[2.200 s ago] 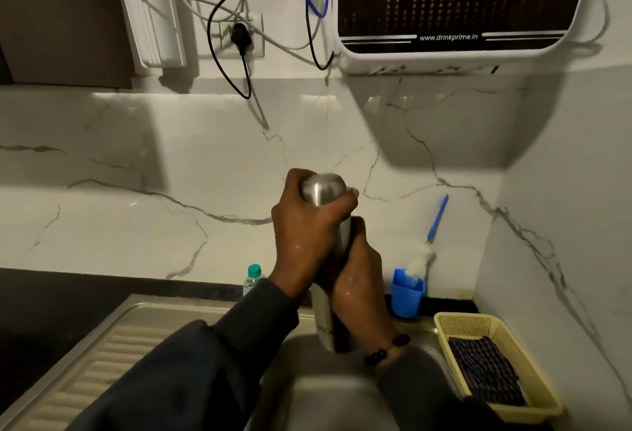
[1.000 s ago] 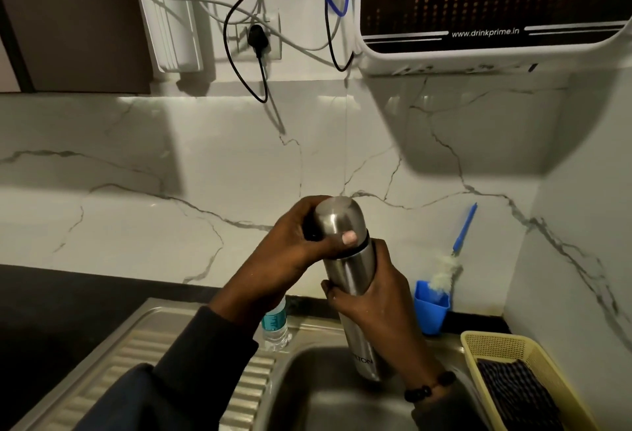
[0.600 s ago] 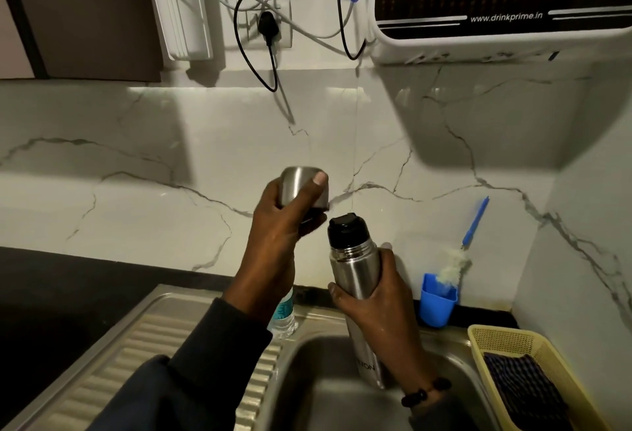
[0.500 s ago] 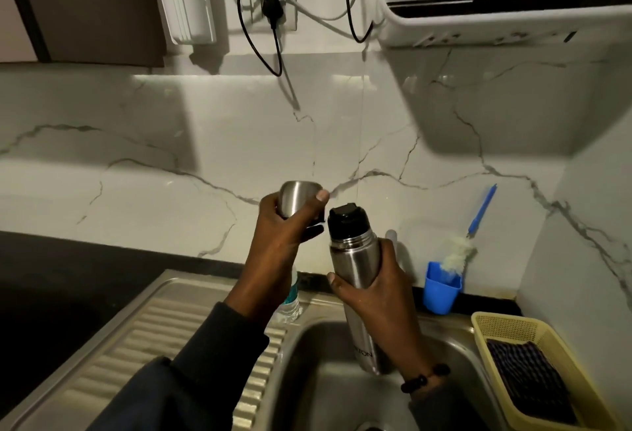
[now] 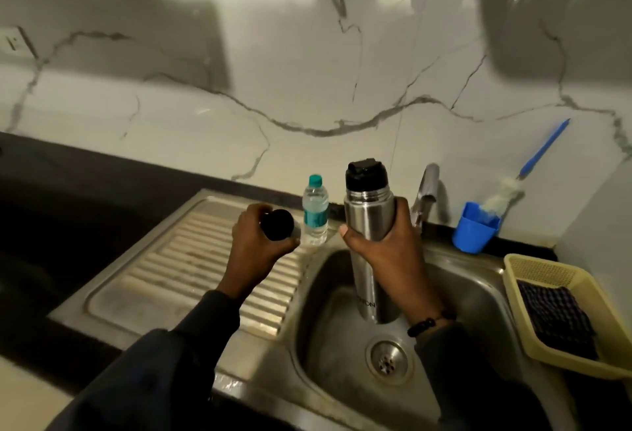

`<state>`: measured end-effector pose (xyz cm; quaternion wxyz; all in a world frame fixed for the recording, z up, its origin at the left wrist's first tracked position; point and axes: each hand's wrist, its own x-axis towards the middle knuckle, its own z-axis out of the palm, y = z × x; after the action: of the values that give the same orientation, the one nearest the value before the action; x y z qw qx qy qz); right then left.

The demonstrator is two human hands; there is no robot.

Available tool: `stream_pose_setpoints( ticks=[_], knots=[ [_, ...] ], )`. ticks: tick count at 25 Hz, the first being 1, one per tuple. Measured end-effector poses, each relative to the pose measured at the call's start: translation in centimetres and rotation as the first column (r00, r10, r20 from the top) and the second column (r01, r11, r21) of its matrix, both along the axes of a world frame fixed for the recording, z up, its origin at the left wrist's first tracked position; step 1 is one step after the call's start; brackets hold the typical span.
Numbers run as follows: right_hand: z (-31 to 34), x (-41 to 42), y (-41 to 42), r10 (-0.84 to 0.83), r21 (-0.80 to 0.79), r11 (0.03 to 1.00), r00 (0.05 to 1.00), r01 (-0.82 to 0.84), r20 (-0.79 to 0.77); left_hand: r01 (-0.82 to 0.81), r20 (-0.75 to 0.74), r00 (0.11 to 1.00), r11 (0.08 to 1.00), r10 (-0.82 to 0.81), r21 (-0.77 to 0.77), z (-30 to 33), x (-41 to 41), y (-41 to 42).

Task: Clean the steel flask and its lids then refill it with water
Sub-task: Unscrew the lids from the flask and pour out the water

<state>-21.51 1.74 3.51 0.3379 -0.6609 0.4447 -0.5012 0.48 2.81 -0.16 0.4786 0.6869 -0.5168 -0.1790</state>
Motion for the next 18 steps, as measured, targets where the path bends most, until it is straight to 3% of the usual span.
stream_pose_setpoints(
  ticks=[7, 18],
  knots=[
    [-3.1, 2.4, 1.4, 0.058, 0.093, 0.994, 0.998, -0.061, 0.04, -0.083, 0.179, 0.982, 0.987, 0.057, 0.139, -11.2, 4.4, 3.1],
    [-3.2, 3.5, 2.5, 0.125, 0.142, 0.981, 0.99, -0.134, 0.068, -0.008, 0.324, 0.944, 0.979, -0.06, 0.205, -15.5, 5.9, 3.0]
  ],
)
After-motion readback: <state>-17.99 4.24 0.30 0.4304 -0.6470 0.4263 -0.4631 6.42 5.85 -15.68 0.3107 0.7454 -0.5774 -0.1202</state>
